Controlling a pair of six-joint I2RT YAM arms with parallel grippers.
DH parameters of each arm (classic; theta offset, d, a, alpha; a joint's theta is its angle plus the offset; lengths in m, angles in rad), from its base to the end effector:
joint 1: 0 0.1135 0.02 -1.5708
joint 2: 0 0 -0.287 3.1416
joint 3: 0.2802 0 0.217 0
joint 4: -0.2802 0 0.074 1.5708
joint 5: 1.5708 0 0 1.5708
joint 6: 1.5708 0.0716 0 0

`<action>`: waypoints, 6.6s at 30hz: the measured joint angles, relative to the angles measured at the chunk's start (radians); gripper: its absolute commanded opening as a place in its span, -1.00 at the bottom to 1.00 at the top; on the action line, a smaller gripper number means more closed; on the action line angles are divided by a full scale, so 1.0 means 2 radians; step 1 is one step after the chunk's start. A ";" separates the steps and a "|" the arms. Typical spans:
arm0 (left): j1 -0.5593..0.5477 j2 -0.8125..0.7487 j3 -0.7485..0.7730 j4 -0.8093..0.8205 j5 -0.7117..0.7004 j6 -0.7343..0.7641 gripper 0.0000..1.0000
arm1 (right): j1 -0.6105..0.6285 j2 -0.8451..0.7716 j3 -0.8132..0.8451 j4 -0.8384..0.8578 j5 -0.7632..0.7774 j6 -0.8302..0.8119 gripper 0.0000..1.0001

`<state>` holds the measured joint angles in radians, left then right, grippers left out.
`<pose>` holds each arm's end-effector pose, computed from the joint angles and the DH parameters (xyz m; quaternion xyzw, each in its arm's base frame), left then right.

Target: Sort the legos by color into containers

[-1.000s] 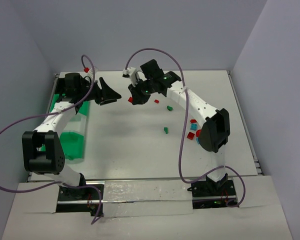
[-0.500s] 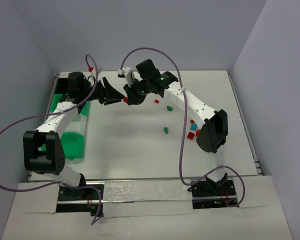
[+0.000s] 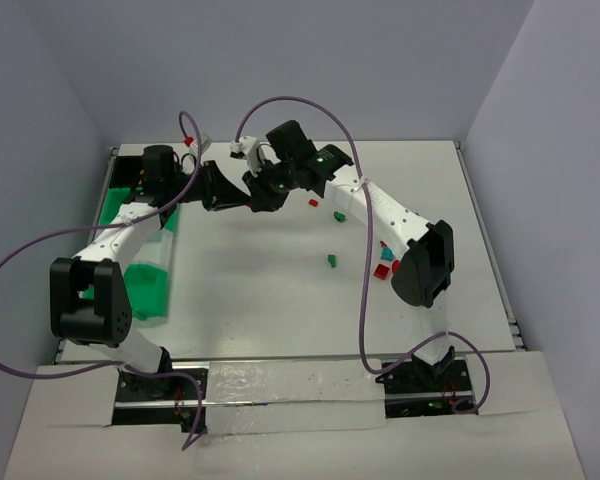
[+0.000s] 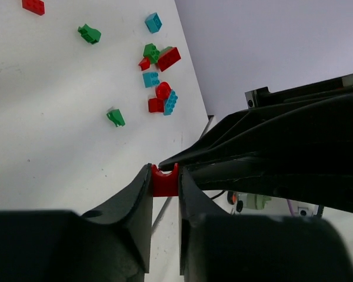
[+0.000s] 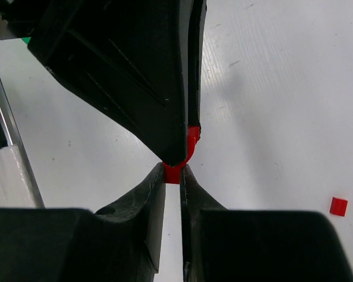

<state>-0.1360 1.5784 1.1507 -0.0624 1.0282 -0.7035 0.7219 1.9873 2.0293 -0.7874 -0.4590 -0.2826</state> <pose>0.3233 -0.1061 0.3164 0.0338 0.7876 -0.5676 0.2372 0.3119 0.3169 0.3509 -0.5094 0.7379 0.2885 0.3358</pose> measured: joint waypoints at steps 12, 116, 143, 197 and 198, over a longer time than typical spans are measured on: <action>0.067 0.000 0.061 -0.163 -0.074 0.153 -1.00 | 0.003 0.001 0.013 -0.003 0.016 0.012 1.00; -0.254 0.495 0.545 -0.206 -0.509 0.286 -0.13 | -0.331 -0.178 -0.267 0.009 -0.024 0.058 1.00; -0.158 0.242 0.315 -0.247 -0.464 0.300 -1.00 | -0.331 -0.199 -0.305 0.010 -0.010 0.051 1.00; 0.171 0.102 0.180 -0.264 -0.428 0.400 0.53 | -0.354 -0.226 -0.352 -0.031 0.135 -0.073 0.62; 0.167 0.096 0.180 -0.265 -0.418 0.403 0.53 | -0.355 -0.224 -0.345 -0.043 0.138 -0.091 0.60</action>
<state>0.1981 1.7712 1.5112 -0.5925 0.1930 0.1032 0.0121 1.5384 1.3397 -0.8737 -0.1824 -0.4643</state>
